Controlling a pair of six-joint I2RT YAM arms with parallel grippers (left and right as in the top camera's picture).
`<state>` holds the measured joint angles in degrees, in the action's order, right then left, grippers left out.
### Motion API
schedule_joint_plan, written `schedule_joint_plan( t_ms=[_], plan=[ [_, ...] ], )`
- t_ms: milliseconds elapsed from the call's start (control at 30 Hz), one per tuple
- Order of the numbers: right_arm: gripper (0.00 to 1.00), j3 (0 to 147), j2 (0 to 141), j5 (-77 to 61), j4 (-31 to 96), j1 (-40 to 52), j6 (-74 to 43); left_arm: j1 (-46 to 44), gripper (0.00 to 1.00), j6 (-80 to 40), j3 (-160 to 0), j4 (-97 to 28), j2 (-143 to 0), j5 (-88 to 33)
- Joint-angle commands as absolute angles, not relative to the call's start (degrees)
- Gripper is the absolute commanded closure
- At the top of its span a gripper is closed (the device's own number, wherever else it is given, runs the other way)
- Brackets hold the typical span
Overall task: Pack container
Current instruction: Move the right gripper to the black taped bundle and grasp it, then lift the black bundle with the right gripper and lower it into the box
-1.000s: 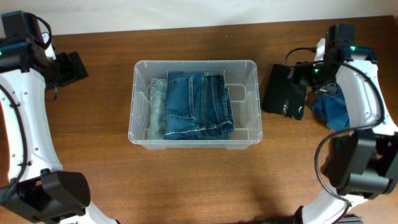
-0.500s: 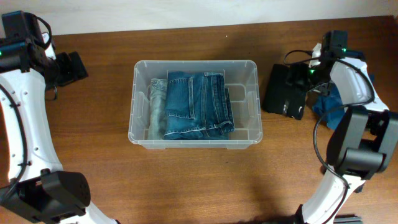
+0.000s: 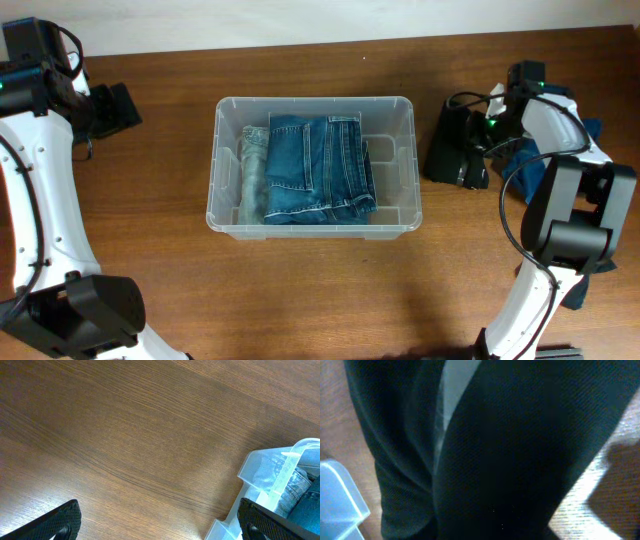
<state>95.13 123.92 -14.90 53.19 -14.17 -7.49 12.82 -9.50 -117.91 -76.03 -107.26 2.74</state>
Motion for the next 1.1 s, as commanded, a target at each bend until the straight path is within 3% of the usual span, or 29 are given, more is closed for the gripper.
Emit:
schedule_joint_plan(
  t_ms=[0,400,633,1067],
  plan=[
    [0.79,96.6,123.83,-12.21,57.36,-14.33,-5.98,12.93,0.01,-9.8,-118.28,-75.94,-106.8,2.33],
    [0.81,113.71,100.53,-12.25,78.19,-9.13,-5.78,12.93,0.01,-9.8,-118.28,-75.94,-106.8,2.33],
    [0.82,113.69,92.62,-12.27,79.2,5.89,-9.72,12.93,0.01,-9.8,-118.28,-75.94,-106.8,2.33],
    [0.82,113.67,103.0,-6.42,63.94,36.67,-31.2,12.93,0.01,-9.8,-118.28,-75.94,-106.8,2.33]
  ],
)
